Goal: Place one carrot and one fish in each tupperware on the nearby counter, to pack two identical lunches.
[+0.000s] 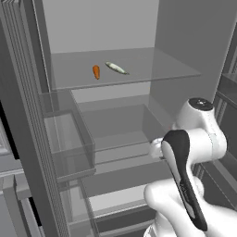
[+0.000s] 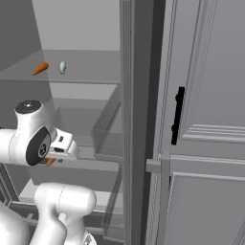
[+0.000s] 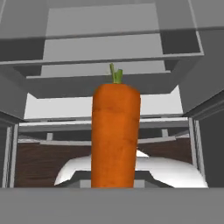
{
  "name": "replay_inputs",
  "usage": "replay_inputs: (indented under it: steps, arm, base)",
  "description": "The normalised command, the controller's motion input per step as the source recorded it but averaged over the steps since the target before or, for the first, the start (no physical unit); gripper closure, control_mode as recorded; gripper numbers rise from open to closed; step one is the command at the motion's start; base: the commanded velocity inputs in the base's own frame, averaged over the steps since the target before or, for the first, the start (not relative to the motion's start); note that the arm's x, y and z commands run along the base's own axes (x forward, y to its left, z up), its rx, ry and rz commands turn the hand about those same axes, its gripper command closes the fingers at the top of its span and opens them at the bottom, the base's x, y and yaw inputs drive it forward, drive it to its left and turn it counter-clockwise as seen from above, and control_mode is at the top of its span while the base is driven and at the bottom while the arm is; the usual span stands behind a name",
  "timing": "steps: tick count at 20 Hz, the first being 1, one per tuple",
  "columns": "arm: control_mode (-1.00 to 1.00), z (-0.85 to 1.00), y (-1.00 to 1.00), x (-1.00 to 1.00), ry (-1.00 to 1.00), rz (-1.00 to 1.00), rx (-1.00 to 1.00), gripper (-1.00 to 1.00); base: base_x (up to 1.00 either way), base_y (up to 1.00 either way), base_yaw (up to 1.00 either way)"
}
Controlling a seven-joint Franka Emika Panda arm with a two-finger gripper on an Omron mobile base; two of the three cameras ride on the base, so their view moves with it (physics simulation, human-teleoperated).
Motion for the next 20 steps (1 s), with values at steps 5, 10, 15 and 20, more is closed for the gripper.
replay_inputs:
  steps: [5, 10, 15, 20]
  arm:
    - [-1.0, 0.45, -0.09, -1.0, 0.05, -0.01, 0.0, 1.0]
    - [-1.0, 0.03, 0.0, -0.09, 0.0, 0.0, 0.0, 1.0]
    - [-1.0, -0.01, -0.01, -0.21, 0.0, -0.01, 0.01, 1.0]
    - [1.0, 0.0, 0.0, 0.0, 0.0, 0.0, 0.0, 1.0]
  base:
    - [0.0, 0.0, 0.0]
    - [0.0, 0.0, 0.0]
    - [0.0, 0.0, 0.0]
    - [-1.0, -0.01, -0.06]
